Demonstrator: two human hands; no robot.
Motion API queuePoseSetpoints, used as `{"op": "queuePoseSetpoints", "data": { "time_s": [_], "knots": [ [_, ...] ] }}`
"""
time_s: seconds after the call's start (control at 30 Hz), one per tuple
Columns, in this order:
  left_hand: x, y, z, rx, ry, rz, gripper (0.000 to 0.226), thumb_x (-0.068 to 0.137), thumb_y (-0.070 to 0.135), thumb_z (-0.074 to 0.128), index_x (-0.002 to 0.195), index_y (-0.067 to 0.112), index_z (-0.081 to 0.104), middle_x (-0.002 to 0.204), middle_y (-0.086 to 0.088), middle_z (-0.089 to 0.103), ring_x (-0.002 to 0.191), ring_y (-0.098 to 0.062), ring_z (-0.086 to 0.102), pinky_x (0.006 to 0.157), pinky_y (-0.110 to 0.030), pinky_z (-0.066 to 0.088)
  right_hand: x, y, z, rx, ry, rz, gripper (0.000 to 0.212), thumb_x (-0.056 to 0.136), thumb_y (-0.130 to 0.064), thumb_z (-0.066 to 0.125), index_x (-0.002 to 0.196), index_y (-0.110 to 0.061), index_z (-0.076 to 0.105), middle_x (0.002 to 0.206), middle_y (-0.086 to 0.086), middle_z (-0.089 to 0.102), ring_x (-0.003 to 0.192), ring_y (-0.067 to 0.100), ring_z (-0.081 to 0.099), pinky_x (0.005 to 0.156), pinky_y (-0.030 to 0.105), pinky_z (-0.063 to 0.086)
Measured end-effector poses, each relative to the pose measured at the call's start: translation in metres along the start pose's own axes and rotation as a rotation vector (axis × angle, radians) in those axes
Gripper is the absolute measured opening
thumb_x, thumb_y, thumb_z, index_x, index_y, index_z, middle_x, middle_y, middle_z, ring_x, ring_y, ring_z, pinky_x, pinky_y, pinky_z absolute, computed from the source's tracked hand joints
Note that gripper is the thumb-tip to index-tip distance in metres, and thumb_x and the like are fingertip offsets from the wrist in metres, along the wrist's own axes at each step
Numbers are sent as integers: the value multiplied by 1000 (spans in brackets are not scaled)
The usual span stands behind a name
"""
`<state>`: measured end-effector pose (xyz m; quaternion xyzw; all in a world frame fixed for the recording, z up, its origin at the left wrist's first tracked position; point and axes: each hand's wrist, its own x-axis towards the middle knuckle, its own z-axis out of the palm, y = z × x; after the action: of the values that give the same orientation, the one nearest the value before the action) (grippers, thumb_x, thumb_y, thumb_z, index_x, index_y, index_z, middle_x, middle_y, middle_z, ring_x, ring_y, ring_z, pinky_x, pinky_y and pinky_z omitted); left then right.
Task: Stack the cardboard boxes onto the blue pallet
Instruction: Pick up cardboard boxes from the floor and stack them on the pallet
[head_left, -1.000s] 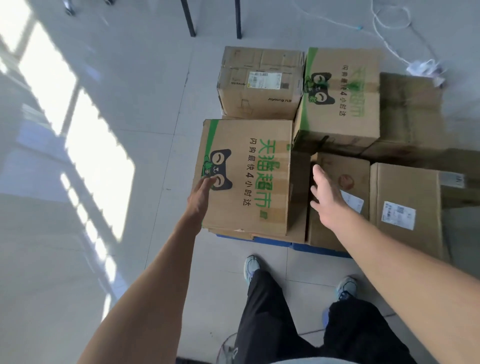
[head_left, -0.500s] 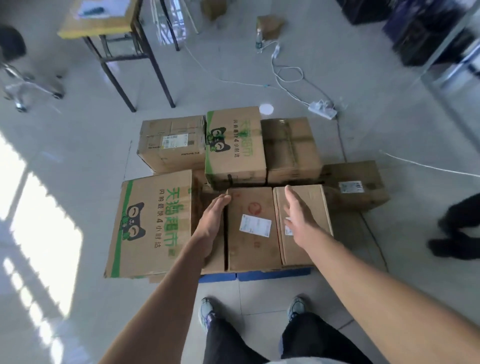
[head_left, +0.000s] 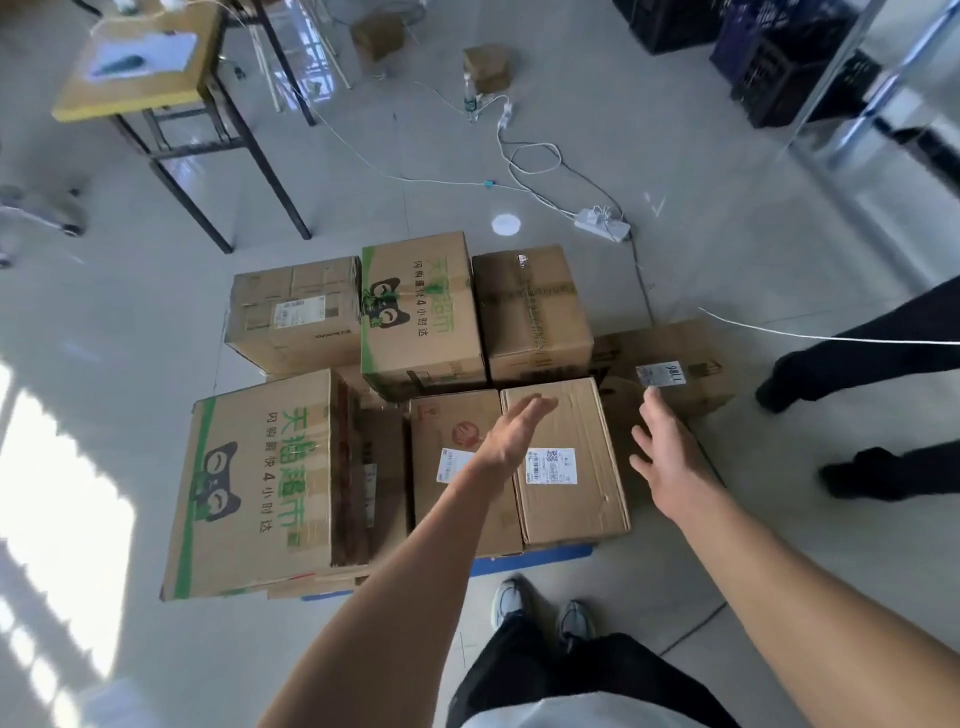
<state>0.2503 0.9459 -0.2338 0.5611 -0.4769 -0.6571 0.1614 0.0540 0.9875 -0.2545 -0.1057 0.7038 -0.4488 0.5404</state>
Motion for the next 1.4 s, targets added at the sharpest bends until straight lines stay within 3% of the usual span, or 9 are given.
{"op": "queuePoseSetpoints", "data": {
  "time_s": [0.1, 0.2, 0.37, 0.53, 0.67, 0.8, 1.0, 1.17, 1.4],
  "knots": [
    [-3, 7, 7, -58, -31, -31, 64, 101, 54, 52, 152, 14, 48, 156, -2, 44, 148, -17, 34, 107, -25, 24, 11, 2, -12, 0, 34, 14, 67, 101, -62, 48, 160, -33, 36, 165, -7, 38, 147, 20, 42, 109, 44, 36],
    [-12, 13, 18, 47, -95, 80, 115, 74, 85, 48, 149, -2, 47, 159, -20, 40, 149, -33, 35, 119, -35, 26, 17, 4, -20, -5, 30, 32, 64, 103, -62, 45, 160, -34, 36, 166, -9, 36, 149, 19, 40, 114, 46, 33],
    [6, 2, 41, -45, -109, -69, 49, 110, 43, 39, 146, 14, 53, 161, -8, 42, 149, -29, 36, 107, -33, 27, 21, 0, -32, -7, 11, 67, 63, 104, -61, 43, 161, -34, 35, 167, -10, 34, 150, 19, 38, 114, 45, 31],
    [27, 9, 81, -48, -57, -74, 67, 95, 50, 49, 149, 9, 48, 160, -9, 42, 149, -25, 35, 109, -30, 29, 41, -13, -65, -15, -26, 96, 63, 103, -61, 45, 160, -35, 36, 167, -11, 34, 149, 17, 39, 110, 41, 33],
    [57, 19, 129, -144, 26, -173, 55, 103, 45, 54, 149, 16, 49, 160, -7, 44, 150, -25, 37, 103, -26, 32, 70, -30, -109, -22, -50, 128, 63, 104, -60, 45, 160, -34, 36, 166, -12, 35, 149, 16, 40, 113, 42, 33],
    [79, 27, 175, -123, 61, -191, 62, 96, 61, 49, 147, 26, 49, 160, 1, 42, 149, -24, 35, 115, -43, 32, 100, -50, -149, -47, -69, 145, 62, 104, -59, 45, 160, -34, 36, 166, -13, 34, 148, 15, 40, 113, 41, 32],
    [104, 35, 210, -162, 73, -218, 89, 81, 70, 50, 157, 25, 40, 166, -1, 34, 152, -24, 29, 123, -49, 27, 135, -71, -179, -88, -64, 150, 64, 105, -59, 45, 162, -33, 33, 167, -13, 32, 150, 14, 37, 116, 42, 30],
    [152, 26, 220, -149, 63, -221, 66, 101, 57, 51, 157, 26, 37, 167, -5, 31, 152, -28, 30, 117, -44, 28, 169, -75, -190, -104, -27, 139, 65, 105, -59, 44, 162, -31, 32, 167, -11, 32, 151, 13, 36, 119, 41, 30],
    [221, 5, 227, -141, 124, -296, 61, 101, 57, 52, 153, 26, 42, 164, -5, 35, 148, -29, 34, 111, -42, 32, 244, -73, -213, -122, 38, 157, 61, 105, -59, 44, 159, -31, 38, 165, -9, 36, 148, 12, 38, 112, 38, 33]
  ]
}}
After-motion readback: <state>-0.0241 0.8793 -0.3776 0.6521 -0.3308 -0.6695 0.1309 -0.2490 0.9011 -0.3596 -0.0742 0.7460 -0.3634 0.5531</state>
